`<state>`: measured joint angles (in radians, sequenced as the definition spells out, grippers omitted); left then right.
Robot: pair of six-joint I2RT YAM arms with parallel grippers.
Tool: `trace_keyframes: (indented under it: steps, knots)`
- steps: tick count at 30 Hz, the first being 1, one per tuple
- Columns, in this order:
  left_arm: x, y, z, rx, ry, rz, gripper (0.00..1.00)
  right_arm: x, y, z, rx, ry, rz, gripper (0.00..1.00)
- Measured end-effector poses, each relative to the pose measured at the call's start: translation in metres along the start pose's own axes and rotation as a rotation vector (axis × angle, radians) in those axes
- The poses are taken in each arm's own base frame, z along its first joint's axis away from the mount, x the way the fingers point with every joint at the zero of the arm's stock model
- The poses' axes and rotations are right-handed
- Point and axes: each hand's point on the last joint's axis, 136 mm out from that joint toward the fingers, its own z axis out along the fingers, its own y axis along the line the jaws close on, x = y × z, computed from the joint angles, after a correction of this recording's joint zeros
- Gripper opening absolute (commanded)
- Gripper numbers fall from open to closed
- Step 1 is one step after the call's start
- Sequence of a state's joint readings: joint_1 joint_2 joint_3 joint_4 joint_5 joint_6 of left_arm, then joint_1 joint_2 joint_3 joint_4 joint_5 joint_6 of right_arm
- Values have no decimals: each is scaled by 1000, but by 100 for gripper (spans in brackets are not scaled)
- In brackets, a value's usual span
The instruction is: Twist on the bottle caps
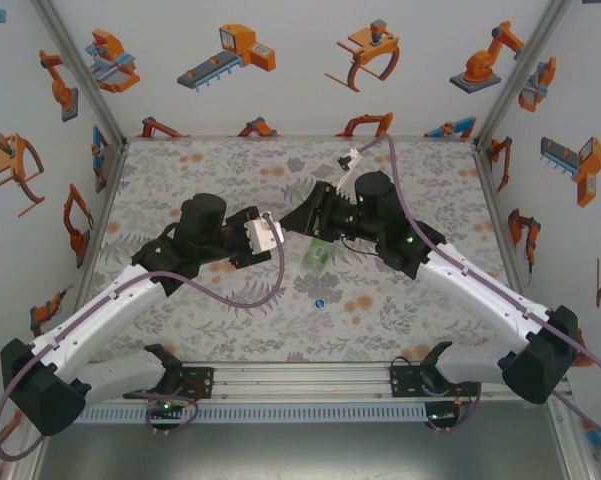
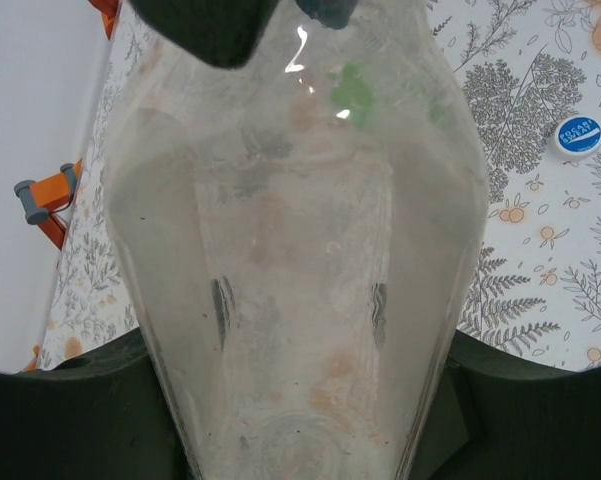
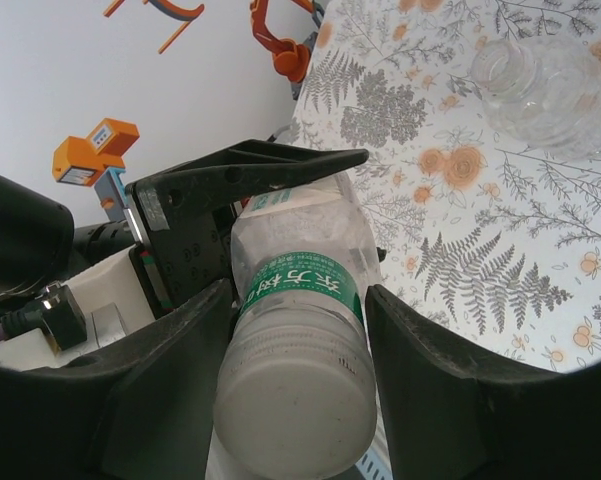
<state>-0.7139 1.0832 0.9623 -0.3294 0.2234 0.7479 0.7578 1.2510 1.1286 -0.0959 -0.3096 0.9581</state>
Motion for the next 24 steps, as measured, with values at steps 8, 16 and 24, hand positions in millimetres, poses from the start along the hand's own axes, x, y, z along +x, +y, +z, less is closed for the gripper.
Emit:
trace_keyframes:
  steps: [8, 16, 24]
  knots:
    - [2, 2, 0, -11, 11, 0, 3, 5, -4, 5, 3, 26, 7, 51]
    - [6, 2, 0, -17, 31, -3, 24, 5, -5, 7, 8, 29, 12, 40]
    - [3, 3, -1, -16, 18, -8, 54, 3, -4, 4, 24, 28, -2, 31]
